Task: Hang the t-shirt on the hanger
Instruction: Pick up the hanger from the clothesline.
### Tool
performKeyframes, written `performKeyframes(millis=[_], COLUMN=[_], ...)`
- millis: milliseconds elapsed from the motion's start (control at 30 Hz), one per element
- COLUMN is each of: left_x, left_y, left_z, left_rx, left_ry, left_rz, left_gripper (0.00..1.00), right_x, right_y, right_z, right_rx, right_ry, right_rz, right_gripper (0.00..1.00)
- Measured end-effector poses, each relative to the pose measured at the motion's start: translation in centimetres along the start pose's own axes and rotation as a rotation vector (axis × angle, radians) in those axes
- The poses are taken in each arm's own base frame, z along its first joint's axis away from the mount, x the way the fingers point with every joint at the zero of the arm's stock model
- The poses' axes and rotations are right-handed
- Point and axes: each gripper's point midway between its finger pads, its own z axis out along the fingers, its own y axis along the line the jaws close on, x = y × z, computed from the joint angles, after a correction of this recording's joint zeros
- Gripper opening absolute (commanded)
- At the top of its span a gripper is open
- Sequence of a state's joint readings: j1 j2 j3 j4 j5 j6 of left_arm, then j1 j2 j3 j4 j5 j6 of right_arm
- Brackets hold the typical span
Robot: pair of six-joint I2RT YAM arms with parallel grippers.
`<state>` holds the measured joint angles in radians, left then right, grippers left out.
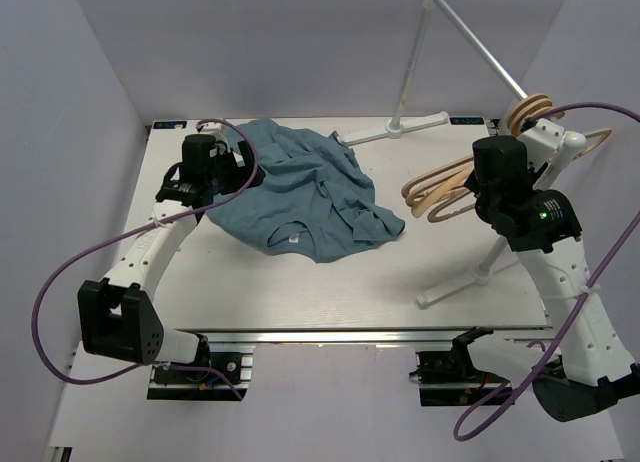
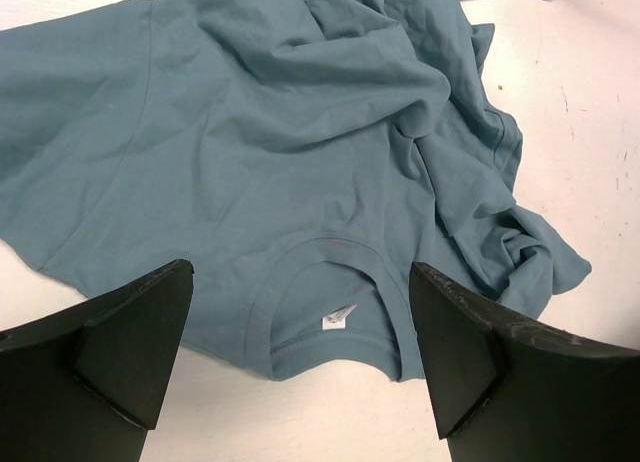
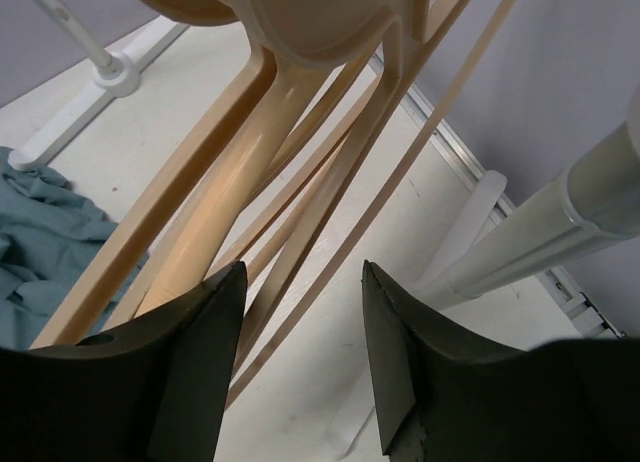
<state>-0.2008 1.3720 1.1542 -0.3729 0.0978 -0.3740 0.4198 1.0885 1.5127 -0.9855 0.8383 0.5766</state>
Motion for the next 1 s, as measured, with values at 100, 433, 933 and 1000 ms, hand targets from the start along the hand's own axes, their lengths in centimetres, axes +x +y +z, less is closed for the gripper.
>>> performKeyframes(millis=[100, 433, 933, 1000], left_x=[0.1, 1.0, 1.4, 1.7], left_y=[0.1, 0.4, 0.4, 0.5], left_z=[0.2, 1.1, 1.6, 1.9], left_rx=[-0.002, -0.007, -0.002, -0.004], left_ry=[0.005, 0.037, 0.051, 0.061], left_rz=[0.0, -0.003, -0.005, -0.006], left_gripper=[0.98, 0.98, 0.98, 0.98], right_x=[0.2, 1.1, -0.1, -0.5], right_y=[-0.2, -0.9, -0.5, -0.6], right_z=[0.3, 1.9, 0.6, 0.1], right_rx=[0.01, 0.057, -0.031, -0.049], right_ry=[0.004, 0.005, -0.031, -0.046], right_rz=[-0.005, 0.007, 0.057, 0.072], right_gripper=[0.55, 0.49, 0.21, 0.19])
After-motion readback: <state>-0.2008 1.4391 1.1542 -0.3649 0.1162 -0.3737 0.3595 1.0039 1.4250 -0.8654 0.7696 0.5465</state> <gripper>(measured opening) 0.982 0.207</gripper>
